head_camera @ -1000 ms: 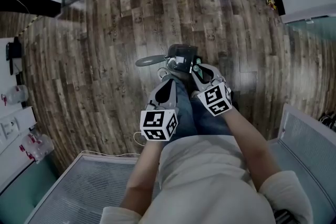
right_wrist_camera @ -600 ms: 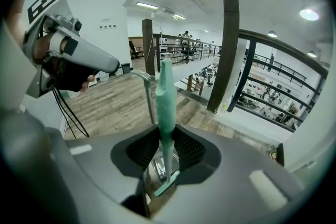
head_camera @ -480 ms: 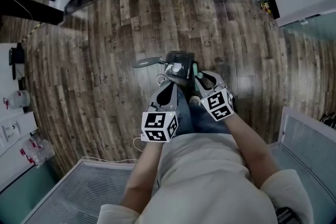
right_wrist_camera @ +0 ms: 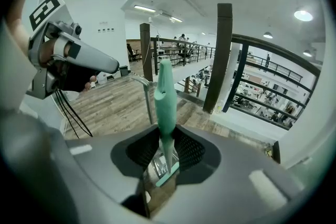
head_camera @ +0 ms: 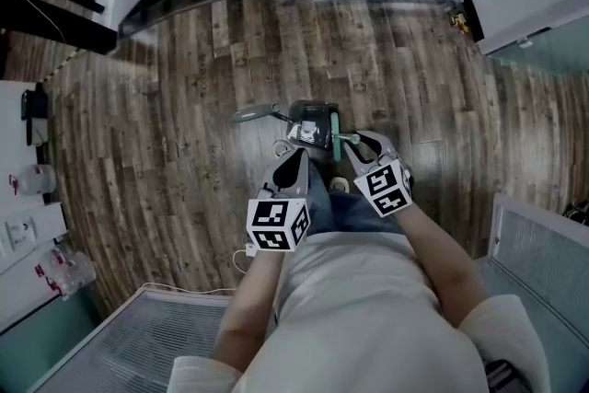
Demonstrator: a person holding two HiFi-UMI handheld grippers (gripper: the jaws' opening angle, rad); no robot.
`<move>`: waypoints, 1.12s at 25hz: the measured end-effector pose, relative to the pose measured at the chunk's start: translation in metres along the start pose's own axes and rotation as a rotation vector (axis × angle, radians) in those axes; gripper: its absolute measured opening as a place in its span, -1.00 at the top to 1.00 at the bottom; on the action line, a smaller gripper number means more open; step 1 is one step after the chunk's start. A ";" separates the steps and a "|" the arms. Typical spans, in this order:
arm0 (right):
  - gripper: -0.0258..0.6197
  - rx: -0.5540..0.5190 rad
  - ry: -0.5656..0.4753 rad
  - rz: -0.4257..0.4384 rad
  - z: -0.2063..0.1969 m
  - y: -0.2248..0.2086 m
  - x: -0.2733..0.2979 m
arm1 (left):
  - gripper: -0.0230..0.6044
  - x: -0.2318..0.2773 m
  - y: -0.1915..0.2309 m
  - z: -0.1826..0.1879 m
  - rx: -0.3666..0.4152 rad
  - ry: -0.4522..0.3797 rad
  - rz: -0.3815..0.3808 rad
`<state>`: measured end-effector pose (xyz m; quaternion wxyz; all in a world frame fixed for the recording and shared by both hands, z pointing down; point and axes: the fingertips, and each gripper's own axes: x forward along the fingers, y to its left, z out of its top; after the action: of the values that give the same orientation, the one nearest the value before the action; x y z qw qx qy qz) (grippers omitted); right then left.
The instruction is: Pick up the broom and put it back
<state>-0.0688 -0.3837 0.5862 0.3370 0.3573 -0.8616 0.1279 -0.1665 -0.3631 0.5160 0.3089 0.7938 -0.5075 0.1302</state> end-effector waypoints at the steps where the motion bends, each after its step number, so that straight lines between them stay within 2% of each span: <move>1: 0.61 0.003 -0.005 -0.002 0.002 -0.001 -0.004 | 0.91 -0.001 -0.002 0.001 0.003 -0.004 0.001; 14: 0.61 0.014 -0.076 0.016 0.041 0.003 -0.046 | 0.91 -0.019 -0.024 0.018 0.015 -0.053 0.007; 28: 0.61 0.013 -0.120 0.019 0.065 0.009 -0.099 | 0.91 -0.031 -0.053 0.025 0.061 -0.070 -0.035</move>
<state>-0.0558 -0.3546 0.4717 0.2813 0.3584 -0.8827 0.1152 -0.1356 -0.3409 0.4615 0.2688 0.8157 -0.4997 0.1127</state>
